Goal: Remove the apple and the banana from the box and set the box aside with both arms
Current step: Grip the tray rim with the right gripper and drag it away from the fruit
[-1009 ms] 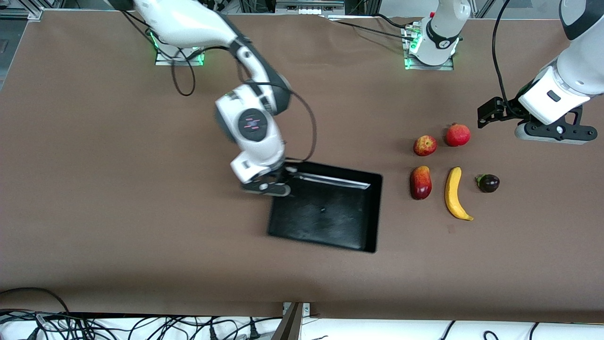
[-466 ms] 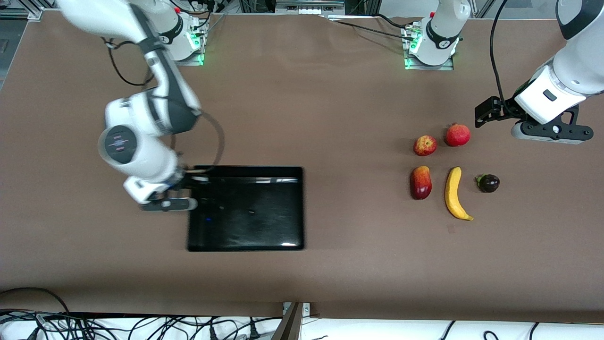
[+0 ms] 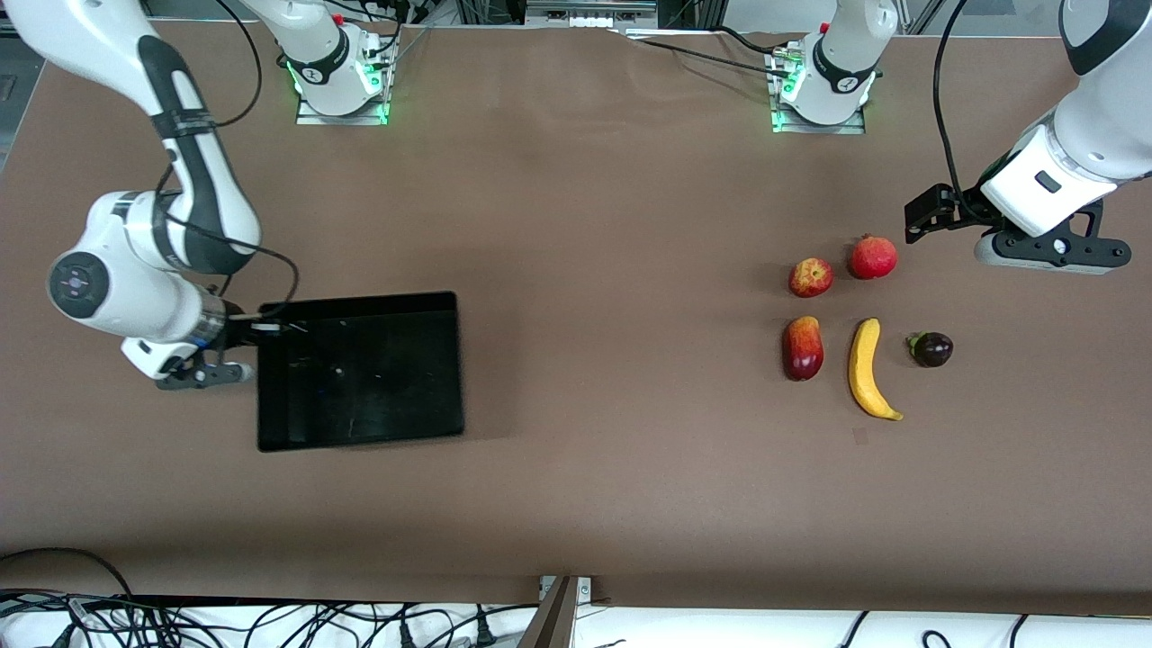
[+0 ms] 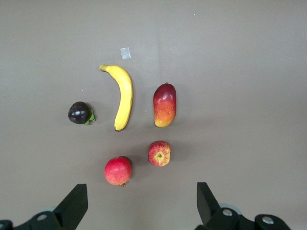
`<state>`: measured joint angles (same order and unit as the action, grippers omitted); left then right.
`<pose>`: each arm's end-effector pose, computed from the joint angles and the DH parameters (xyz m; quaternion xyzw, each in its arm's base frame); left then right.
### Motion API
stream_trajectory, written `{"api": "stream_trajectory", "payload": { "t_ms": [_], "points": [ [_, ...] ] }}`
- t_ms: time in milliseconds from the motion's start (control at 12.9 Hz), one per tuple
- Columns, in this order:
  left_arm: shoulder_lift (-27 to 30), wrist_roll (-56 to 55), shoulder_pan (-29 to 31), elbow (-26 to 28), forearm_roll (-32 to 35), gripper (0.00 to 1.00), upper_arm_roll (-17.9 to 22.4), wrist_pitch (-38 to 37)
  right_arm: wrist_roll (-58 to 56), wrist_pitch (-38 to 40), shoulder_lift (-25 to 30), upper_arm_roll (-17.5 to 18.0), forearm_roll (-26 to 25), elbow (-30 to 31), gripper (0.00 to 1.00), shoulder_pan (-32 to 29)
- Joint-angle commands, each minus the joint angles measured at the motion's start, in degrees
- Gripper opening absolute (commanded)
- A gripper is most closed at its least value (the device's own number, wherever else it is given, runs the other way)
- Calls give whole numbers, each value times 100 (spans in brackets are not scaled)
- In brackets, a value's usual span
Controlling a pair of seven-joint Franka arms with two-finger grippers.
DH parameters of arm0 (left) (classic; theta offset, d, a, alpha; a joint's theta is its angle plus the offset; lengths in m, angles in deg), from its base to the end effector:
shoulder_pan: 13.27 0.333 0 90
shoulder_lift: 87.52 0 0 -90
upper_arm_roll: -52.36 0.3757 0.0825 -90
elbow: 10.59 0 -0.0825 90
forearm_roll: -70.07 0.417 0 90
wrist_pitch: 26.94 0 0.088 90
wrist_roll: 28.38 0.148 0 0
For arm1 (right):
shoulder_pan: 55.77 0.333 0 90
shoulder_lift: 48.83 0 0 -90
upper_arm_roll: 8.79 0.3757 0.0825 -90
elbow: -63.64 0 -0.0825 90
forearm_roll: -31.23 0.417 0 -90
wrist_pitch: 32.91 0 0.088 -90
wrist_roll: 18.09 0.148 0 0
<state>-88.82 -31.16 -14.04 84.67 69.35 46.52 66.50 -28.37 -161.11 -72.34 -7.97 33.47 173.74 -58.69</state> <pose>0.5904 -0.0696 0.5886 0.9991 -0.0329 -0.0277 0.0052 0.6577 -0.0221 0.2611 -0.9970 -0.0580 0.0450 0.0226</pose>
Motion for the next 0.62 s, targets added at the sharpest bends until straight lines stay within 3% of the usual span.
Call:
{"api": "stream_trajectory", "payload": {
  "t_ms": [0,543],
  "points": [
    [-1,-30,-2,-96,-130,100,-4,-89,-290,-372,268,94,189,599,0,-322],
    [25,-162,16,-96,-121,100,-39,-89,-211,-469,294,-47,444,1013,0,-481]
  ]
}}
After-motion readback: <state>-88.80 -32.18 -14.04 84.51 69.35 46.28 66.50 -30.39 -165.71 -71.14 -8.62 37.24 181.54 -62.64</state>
